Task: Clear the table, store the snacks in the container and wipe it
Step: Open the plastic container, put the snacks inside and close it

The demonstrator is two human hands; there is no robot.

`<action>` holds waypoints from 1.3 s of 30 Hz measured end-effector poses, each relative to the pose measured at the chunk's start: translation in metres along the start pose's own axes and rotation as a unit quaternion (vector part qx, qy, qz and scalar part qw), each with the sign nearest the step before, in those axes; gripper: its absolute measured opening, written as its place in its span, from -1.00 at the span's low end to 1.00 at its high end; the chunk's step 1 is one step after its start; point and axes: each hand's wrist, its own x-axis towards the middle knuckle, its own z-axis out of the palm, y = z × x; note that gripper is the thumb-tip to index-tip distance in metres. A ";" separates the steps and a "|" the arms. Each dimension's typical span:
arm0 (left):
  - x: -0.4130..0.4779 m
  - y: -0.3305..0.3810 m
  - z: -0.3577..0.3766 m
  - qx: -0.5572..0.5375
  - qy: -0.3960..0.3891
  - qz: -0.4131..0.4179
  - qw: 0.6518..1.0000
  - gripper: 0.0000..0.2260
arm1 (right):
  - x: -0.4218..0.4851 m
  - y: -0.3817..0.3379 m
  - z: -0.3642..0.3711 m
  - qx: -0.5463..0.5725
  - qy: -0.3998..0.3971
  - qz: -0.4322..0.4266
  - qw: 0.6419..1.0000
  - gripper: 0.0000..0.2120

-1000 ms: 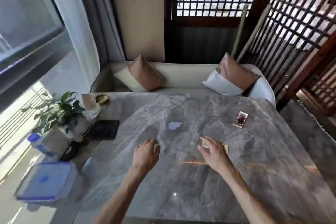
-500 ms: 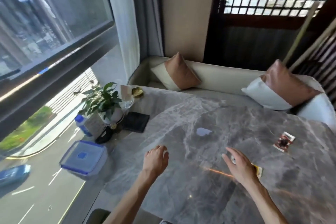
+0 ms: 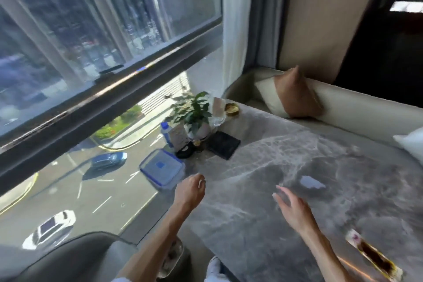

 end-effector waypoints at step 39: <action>0.142 -0.223 0.064 -0.565 -0.218 -0.373 0.703 -0.75 | 0.182 -0.147 0.246 0.100 -0.191 0.236 0.947 -0.63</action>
